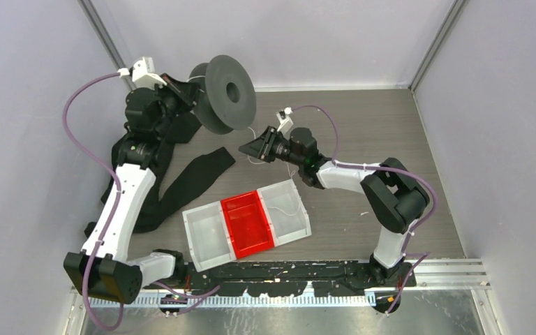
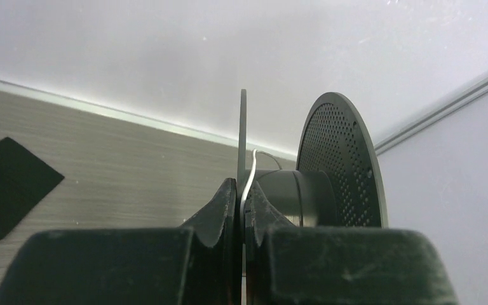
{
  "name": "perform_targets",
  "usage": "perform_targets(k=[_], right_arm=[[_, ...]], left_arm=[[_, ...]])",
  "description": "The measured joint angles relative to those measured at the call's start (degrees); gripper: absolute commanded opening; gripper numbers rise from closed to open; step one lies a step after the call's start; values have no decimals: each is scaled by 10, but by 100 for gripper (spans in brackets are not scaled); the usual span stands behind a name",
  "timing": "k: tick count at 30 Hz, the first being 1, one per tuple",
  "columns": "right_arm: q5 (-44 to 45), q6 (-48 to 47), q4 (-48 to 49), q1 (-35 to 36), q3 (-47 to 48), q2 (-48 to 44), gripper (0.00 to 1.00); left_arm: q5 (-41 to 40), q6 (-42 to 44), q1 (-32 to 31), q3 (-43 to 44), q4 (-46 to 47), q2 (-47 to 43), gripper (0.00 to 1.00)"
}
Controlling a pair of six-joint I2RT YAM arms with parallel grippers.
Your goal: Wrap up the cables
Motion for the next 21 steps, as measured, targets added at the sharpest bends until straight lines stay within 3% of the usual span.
perform_targets(k=[9,17,19,21], right_arm=[[-26,55,99,0,5,22,33],[-42,70,130,0,6,25,31],[-47,79,142,1,6,32,27],[-52,86,145,3,6,39,16]], left_arm=[[-27,10,0,62,-15,-20,0],[-50,31,0,93,-36,-21,0],[-56,36,0,94,-38,-24,0],[-63,45,0,94,-42,-27,0]])
